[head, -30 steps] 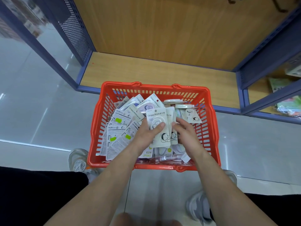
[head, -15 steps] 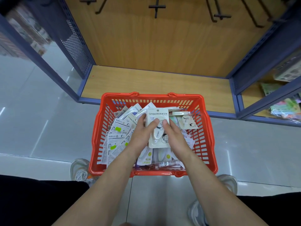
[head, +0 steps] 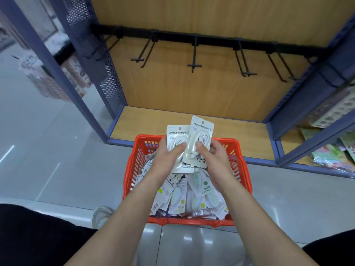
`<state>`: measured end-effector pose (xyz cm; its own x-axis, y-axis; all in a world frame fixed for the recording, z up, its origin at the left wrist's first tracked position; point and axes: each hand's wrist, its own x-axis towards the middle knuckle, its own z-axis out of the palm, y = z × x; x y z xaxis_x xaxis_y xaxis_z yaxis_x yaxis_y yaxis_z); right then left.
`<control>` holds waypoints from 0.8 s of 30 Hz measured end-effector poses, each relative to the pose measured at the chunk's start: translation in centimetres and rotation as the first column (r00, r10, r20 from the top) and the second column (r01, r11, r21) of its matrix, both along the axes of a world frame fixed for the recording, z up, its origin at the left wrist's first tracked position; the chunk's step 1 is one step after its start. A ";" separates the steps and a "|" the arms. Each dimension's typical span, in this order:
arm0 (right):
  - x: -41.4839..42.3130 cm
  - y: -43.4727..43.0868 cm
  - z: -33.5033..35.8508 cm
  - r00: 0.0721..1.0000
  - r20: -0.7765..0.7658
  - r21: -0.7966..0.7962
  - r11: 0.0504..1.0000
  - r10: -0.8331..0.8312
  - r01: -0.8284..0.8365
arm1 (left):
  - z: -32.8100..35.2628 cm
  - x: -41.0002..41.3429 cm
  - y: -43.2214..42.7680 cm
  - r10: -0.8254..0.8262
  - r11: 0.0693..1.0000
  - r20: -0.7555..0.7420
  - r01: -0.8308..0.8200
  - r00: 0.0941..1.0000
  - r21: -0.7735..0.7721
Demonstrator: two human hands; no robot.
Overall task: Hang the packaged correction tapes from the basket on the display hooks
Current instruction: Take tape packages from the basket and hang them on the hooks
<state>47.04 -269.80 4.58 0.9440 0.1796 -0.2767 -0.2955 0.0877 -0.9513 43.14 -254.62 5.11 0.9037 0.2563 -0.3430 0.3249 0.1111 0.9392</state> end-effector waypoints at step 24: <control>5.3 17.3 8.1 0.968 0.149 -0.139 0.974 0.201 -0.181 | 10.7 0.8 20.0 0.193 0.935 0.191 -0.239 0.962 0.261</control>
<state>52.36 -252.55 12.68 0.9293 0.3350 -0.1553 -0.1374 -0.0766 -0.9875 43.90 -234.57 15.83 0.8524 0.5159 -0.0849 0.1655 -0.1123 0.9798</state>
